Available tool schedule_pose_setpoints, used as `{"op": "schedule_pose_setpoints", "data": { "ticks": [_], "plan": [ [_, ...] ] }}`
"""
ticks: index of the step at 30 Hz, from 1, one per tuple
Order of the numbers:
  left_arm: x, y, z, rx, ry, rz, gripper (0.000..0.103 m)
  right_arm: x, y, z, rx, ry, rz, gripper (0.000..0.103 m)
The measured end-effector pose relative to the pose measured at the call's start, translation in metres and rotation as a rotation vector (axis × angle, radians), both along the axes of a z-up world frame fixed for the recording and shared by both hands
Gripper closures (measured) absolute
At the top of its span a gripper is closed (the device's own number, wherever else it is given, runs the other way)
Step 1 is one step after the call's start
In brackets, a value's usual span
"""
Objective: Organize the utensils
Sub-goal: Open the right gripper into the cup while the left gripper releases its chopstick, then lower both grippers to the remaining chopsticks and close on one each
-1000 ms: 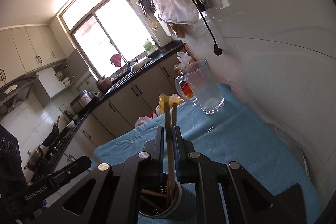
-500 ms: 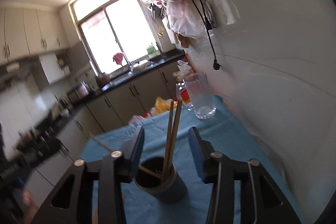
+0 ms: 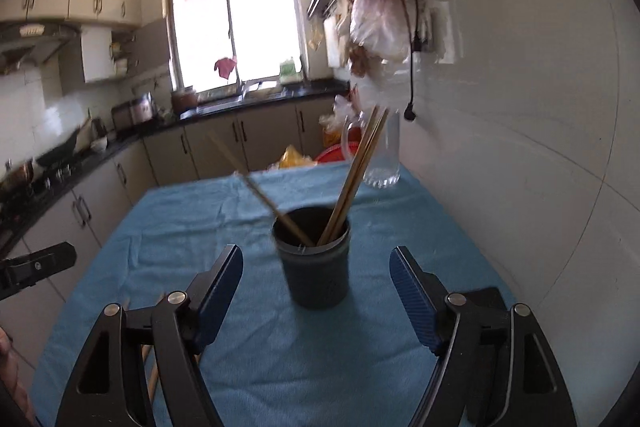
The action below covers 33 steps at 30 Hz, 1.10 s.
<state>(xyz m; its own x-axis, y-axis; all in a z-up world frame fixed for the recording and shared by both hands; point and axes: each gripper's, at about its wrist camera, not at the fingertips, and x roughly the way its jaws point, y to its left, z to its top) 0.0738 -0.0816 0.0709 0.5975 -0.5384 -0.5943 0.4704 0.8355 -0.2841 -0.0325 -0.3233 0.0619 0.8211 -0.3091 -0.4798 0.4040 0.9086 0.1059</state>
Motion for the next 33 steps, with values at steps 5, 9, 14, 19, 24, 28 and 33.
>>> {"op": "schedule_pose_setpoints", "data": {
  "ticks": [5, 9, 14, 19, 24, 28, 33],
  "plan": [
    [-0.004, 0.027, -0.017, 0.009, 0.039, 0.046, 0.05, 0.005, 0.017, -0.017, -0.009, 0.076, 0.022, 0.025],
    [-0.006, 0.033, -0.029, 0.027, 0.062, 0.036, 0.05, 0.013, 0.021, -0.028, 0.037, 0.154, 0.074, 0.032],
    [-0.004, 0.033, -0.044, 0.057, 0.103, 0.034, 0.05, 0.02, 0.033, -0.045, 0.034, 0.239, 0.126, 0.036],
    [0.007, 0.032, -0.062, 0.123, 0.175, 0.044, 0.05, 0.021, 0.039, -0.058, 0.082, 0.295, 0.164, 0.062],
    [0.021, 0.033, -0.083, 0.142, 0.261, 0.036, 0.057, 0.02, 0.042, -0.062, 0.092, 0.297, 0.184, 0.067],
    [0.03, 0.02, -0.097, 0.177, 0.307, 0.001, 0.087, 0.022, 0.039, -0.064, 0.125, 0.302, 0.19, 0.068],
    [0.04, 0.0, -0.112, 0.228, 0.311, -0.059, 0.091, 0.022, 0.034, -0.069, 0.147, 0.314, 0.186, 0.068]
  ]
}}
